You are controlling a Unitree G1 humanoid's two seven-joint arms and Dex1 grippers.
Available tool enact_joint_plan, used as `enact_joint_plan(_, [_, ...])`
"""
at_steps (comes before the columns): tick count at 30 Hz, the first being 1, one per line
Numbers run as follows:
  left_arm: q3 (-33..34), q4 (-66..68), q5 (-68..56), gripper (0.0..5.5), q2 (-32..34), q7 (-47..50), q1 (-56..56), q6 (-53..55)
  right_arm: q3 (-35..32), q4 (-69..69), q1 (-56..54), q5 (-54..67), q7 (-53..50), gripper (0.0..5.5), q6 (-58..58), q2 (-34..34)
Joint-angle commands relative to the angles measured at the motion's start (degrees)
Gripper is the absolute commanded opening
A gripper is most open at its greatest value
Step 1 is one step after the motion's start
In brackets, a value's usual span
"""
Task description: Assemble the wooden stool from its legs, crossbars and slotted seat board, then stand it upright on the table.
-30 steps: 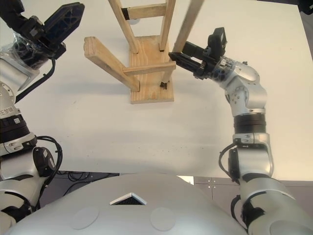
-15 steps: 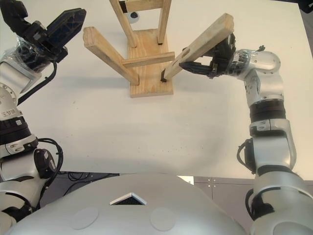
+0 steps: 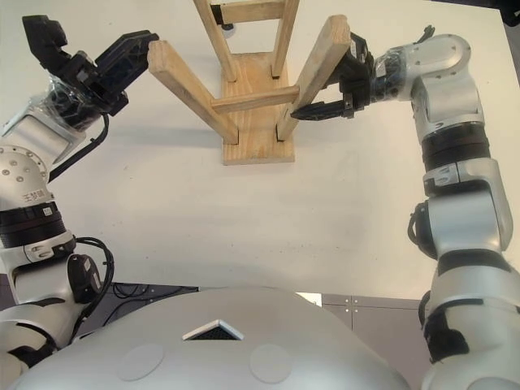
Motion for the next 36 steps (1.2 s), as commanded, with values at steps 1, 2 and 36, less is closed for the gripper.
enact_joint_plan(1, [-0.64,-1.58,1.1,4.16,-0.37,0.57,0.51,-0.43,3.84,1.21,2.5,-6.99,2.38,2.01,4.43,-1.26])
enact_joint_plan(2, [-0.89,-2.2,1.15,4.16,-0.35,0.69,0.46,-0.32,4.25,1.18,2.06,-7.57,2.33,2.01,4.37,-1.07])
enact_joint_plan(36, [-61.67,10.05,42.86,1.79,5.16,-20.85,-43.43,2.24,10.1,-3.42,8.57,-11.42,-7.88,2.01,9.77,0.74])
